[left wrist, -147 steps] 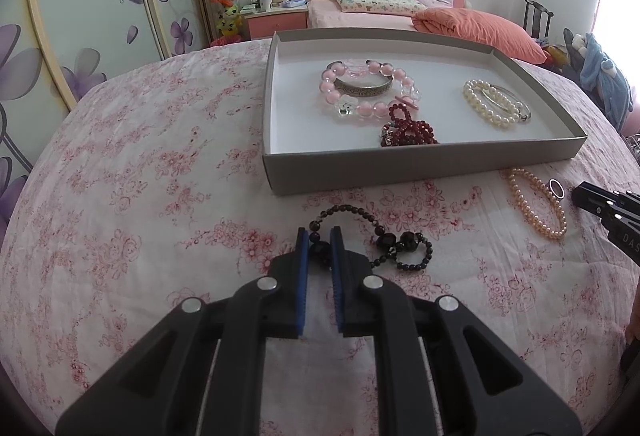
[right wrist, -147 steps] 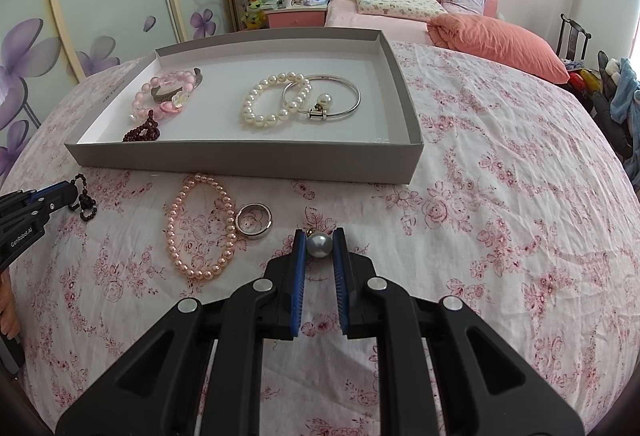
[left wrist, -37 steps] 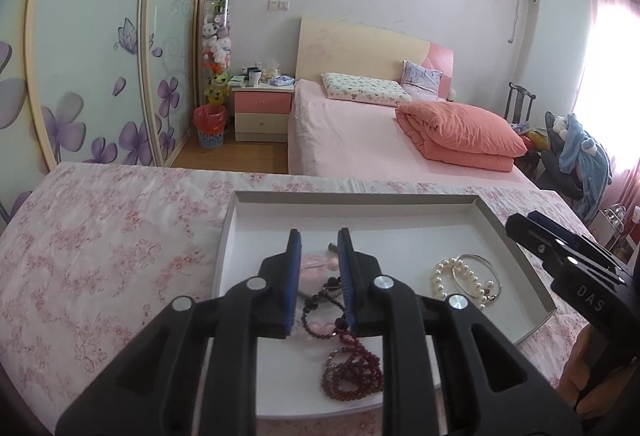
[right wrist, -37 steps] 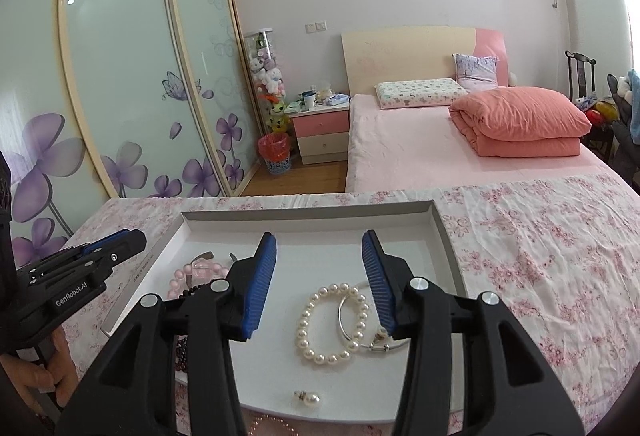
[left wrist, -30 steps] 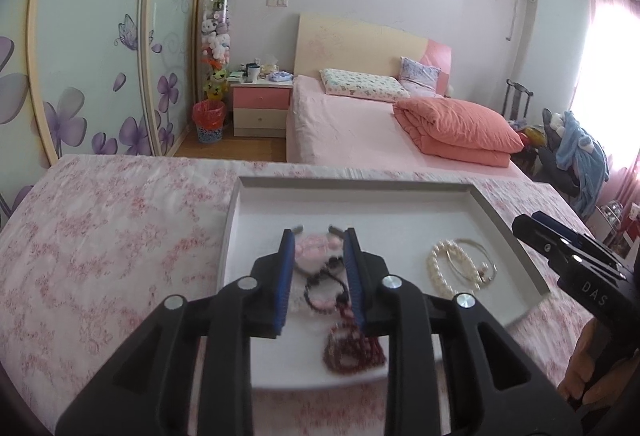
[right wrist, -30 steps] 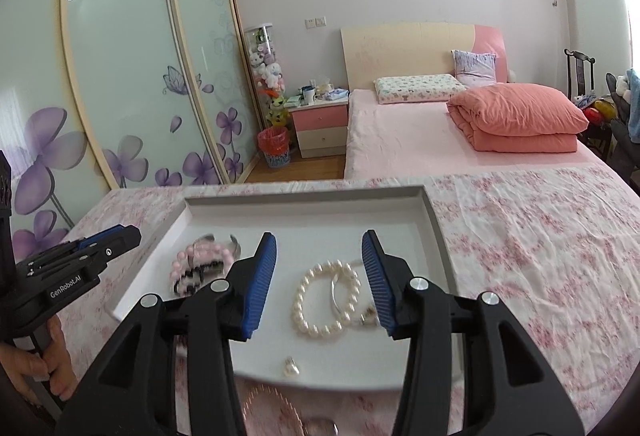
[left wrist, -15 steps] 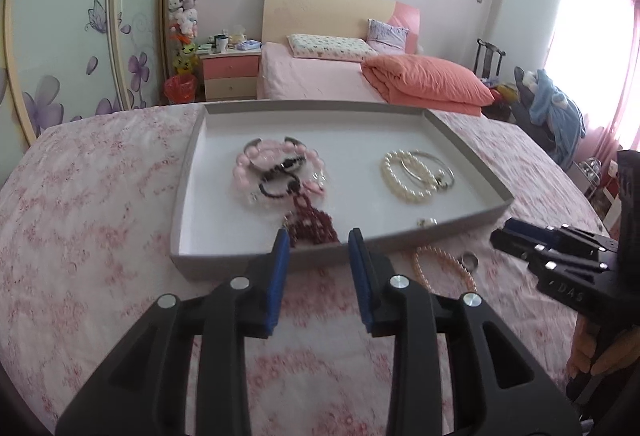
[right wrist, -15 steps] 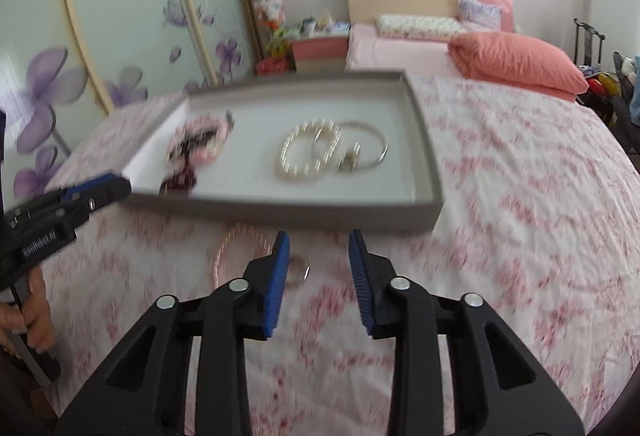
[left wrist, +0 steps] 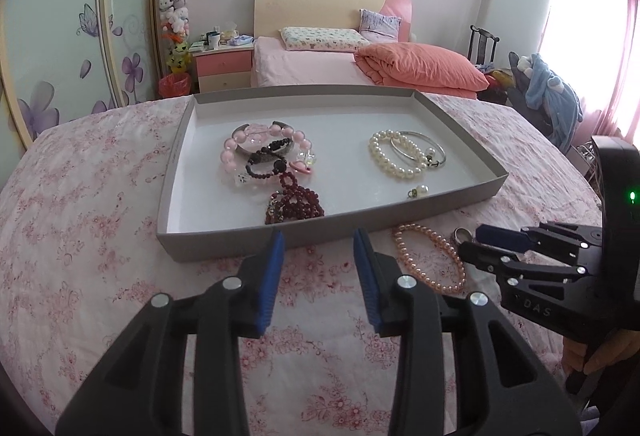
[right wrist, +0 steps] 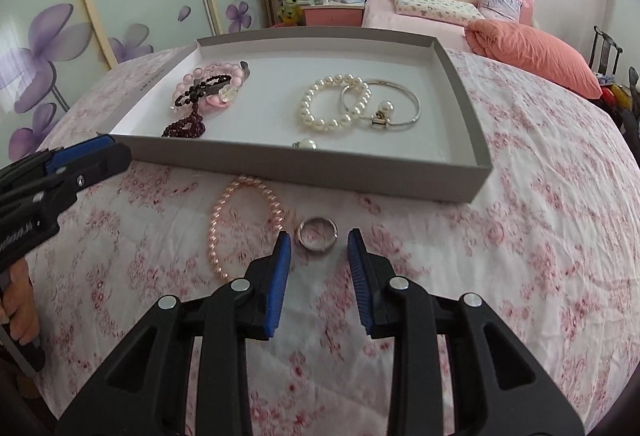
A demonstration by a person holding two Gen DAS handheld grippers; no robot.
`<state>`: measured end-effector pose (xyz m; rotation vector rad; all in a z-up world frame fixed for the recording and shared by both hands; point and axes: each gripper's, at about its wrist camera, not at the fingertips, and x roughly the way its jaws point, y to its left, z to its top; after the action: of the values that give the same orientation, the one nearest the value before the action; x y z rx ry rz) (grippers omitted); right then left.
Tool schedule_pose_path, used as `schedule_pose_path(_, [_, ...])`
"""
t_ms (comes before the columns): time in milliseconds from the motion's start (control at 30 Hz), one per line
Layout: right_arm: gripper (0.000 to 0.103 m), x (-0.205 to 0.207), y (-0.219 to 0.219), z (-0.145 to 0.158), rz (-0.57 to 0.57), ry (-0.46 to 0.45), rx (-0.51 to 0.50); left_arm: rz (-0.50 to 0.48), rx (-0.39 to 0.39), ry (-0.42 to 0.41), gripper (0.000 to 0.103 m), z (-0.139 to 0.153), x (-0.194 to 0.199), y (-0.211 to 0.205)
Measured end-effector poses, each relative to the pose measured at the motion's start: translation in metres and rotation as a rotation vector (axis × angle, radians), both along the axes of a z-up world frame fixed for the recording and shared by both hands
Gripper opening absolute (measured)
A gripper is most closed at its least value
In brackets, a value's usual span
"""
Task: Organize jewelry
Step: 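Move left tool to the pink pearl necklace while right tool approaches the silver ring, then close left tool on the pink pearl necklace while right tool grips the silver ring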
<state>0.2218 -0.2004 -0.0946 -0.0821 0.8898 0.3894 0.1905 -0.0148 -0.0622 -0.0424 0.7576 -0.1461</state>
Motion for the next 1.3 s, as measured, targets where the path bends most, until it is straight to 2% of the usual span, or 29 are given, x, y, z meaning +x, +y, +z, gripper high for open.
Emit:
schedule_pose_path(67, [0.023, 0.001, 0.002, 0.0, -0.01, -0.016, -0.028, 0.002, 0.002, 0.006, 0.037, -0.002, 0.001, 0.0])
schedule_pose_path(400, [0.023, 0.01, -0.038, -0.002, -0.178, -0.011, -0.036, -0.019, 0.009, 0.024, 0.042, -0.007, 0.003, -0.008])
schedule_pose_path(767, [0.023, 0.01, -0.04, -0.002, -0.183, -0.01, -0.032, -0.099, -0.015, 0.109, 0.043, -0.019, 0.014, -0.043])
schedule_pose_path(967, [0.023, 0.009, -0.042, -0.002, -0.182, -0.007, -0.021, -0.118, 0.005, 0.169, 0.042, -0.03, 0.026, -0.068])
schedule_pose_path(1033, [0.023, 0.009, -0.043, -0.002, -0.182, -0.006, -0.018, -0.108, 0.03, 0.172, 0.038, -0.034, 0.028, -0.074])
schedule_pose_path(1100, [0.023, 0.009, -0.043, -0.001, -0.182, -0.006, -0.018, -0.096, 0.083, 0.163, 0.017, -0.035, 0.03, -0.077])
schedule_pose_path(1167, [0.023, 0.009, -0.043, -0.001, -0.182, -0.006, -0.018, -0.087, 0.104, 0.159, 0.009, -0.035, 0.029, -0.075])
schedule_pose_path(1300, [0.023, 0.009, -0.043, -0.001, -0.18, -0.007, -0.02, -0.058, 0.129, 0.154, 0.007, -0.034, 0.025, -0.058])
